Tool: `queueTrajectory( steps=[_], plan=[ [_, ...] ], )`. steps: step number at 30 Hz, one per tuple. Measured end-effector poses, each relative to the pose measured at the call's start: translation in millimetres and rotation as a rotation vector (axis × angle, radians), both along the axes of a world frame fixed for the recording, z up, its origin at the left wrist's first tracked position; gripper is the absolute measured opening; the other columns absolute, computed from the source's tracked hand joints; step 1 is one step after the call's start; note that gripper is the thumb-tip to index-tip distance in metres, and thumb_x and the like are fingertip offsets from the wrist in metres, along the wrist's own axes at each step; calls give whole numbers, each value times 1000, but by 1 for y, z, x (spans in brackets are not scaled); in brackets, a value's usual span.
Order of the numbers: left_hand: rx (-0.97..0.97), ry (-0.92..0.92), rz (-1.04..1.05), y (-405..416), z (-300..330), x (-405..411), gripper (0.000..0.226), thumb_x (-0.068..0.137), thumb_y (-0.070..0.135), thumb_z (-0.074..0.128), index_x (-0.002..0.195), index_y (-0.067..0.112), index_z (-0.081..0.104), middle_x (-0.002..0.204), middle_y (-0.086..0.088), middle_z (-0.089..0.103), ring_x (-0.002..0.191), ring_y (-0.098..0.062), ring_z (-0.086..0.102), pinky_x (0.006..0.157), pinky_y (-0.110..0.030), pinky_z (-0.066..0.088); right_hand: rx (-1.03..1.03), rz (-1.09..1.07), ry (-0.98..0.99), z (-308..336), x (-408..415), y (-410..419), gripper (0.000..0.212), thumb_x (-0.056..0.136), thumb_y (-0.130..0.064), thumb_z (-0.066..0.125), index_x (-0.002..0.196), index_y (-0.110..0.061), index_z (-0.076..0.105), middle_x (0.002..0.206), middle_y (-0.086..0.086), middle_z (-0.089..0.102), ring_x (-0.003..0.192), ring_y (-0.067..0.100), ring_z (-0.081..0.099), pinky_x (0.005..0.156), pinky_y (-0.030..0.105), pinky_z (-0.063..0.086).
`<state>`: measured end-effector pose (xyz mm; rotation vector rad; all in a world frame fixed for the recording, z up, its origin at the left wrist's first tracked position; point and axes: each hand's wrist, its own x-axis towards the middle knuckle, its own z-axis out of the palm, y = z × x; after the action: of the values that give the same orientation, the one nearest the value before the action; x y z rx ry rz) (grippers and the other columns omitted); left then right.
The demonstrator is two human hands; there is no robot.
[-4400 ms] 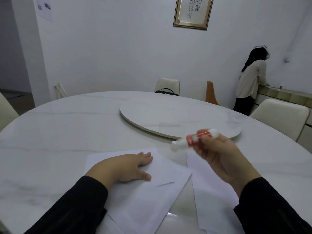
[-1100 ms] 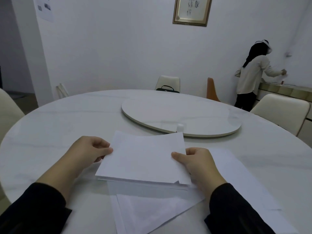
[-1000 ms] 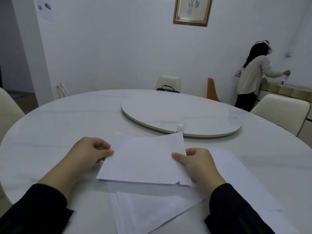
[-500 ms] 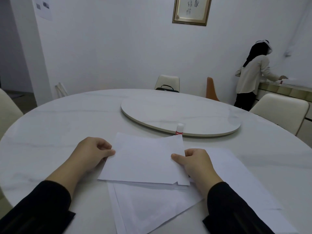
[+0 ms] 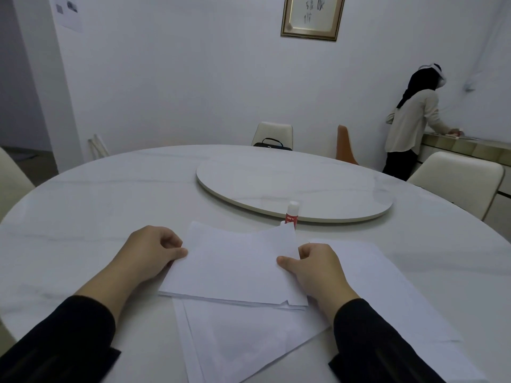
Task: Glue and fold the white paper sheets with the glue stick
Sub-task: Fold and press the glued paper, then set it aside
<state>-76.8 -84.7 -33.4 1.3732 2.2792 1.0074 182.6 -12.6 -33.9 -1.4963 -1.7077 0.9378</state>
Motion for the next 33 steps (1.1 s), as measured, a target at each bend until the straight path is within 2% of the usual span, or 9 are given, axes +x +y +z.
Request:
queueTrajectory(
  steps=[7, 16, 20, 23, 29, 33],
  plan=[
    [4, -61, 4, -1, 1, 6, 8, 77, 18, 74, 81, 14, 68, 78, -3, 69, 61, -18, 62, 52, -22, 46, 45, -17, -53, 2, 0, -3, 35, 73, -21, 76, 55, -12, 47, 58, -5, 52, 52, 8, 48, 45, 17, 33],
    [3, -25, 10, -2, 2, 10, 5, 77, 16, 71, 81, 15, 68, 80, 0, 68, 68, -17, 63, 53, -21, 45, 49, -5, -96, 2, -2, -3, 21, 72, -21, 76, 68, -10, 59, 66, -6, 57, 58, 4, 52, 48, 16, 38],
    [-2, 10, 18, -2, 1, 11, 3, 77, 16, 69, 78, 18, 67, 79, 3, 68, 68, -16, 63, 53, -22, 44, 61, -9, -109, 2, -3, -4, 21, 72, -21, 77, 71, -8, 61, 66, -6, 57, 57, 4, 51, 47, 15, 37],
    [-7, 33, 25, -1, 1, 11, 3, 77, 18, 69, 78, 19, 67, 79, 4, 68, 69, -13, 62, 53, -21, 42, 71, -15, -112, 0, -4, -3, 24, 72, -21, 77, 81, -2, 66, 69, -6, 58, 59, 4, 52, 49, 15, 39],
    [-15, 69, 28, 0, -1, 10, 5, 78, 21, 70, 80, 20, 66, 82, 6, 66, 71, -8, 59, 54, -19, 40, 95, -16, -140, -1, -5, -2, 24, 72, -23, 77, 83, -6, 66, 71, -8, 57, 61, 2, 51, 48, 14, 36],
    [-16, 72, 28, 0, -1, 10, 6, 78, 20, 70, 82, 19, 66, 83, 5, 65, 71, -9, 59, 54, -18, 40, 147, -56, -189, -2, -5, -5, 29, 68, -23, 78, 85, -7, 62, 79, -2, 58, 63, 6, 52, 51, 16, 39]
  ],
)
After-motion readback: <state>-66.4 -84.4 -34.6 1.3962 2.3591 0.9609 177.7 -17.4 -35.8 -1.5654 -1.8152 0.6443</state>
